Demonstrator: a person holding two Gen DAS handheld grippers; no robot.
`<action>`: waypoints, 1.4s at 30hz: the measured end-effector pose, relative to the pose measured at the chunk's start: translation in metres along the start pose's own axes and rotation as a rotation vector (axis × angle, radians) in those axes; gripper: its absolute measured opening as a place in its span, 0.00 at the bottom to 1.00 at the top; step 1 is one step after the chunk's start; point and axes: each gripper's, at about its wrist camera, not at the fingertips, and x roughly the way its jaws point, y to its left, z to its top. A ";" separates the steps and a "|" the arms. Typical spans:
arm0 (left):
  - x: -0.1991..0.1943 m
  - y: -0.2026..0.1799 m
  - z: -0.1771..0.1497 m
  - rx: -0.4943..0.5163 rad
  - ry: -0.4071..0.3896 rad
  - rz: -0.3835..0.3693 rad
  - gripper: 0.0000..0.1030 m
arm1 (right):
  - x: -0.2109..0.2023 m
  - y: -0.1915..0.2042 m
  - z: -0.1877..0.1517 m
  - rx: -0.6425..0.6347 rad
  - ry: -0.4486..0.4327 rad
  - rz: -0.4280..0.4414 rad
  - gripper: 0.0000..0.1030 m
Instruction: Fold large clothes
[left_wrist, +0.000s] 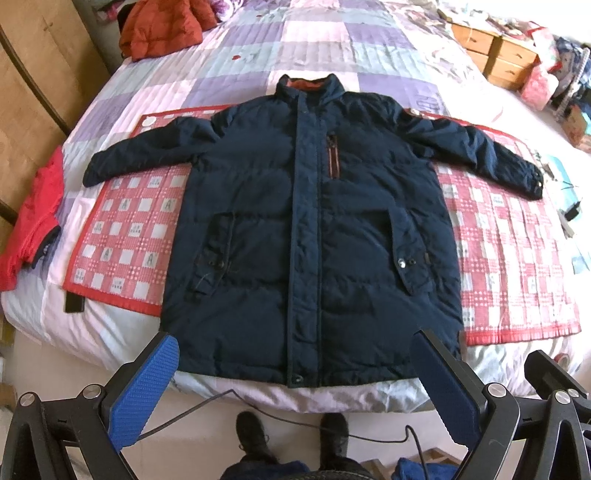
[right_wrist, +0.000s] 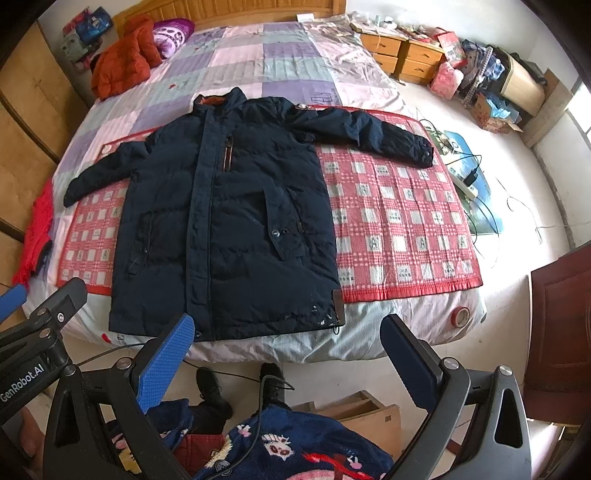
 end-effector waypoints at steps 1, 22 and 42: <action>0.001 0.001 0.000 -0.001 0.001 0.000 1.00 | 0.003 0.003 0.002 -0.006 0.003 0.002 1.00; 0.076 0.047 0.038 -0.001 0.103 -0.027 1.00 | 0.059 0.059 0.046 -0.027 0.090 -0.041 1.00; 0.148 0.095 0.087 0.070 0.062 -0.119 1.00 | 0.093 0.117 0.084 0.061 0.033 -0.108 1.00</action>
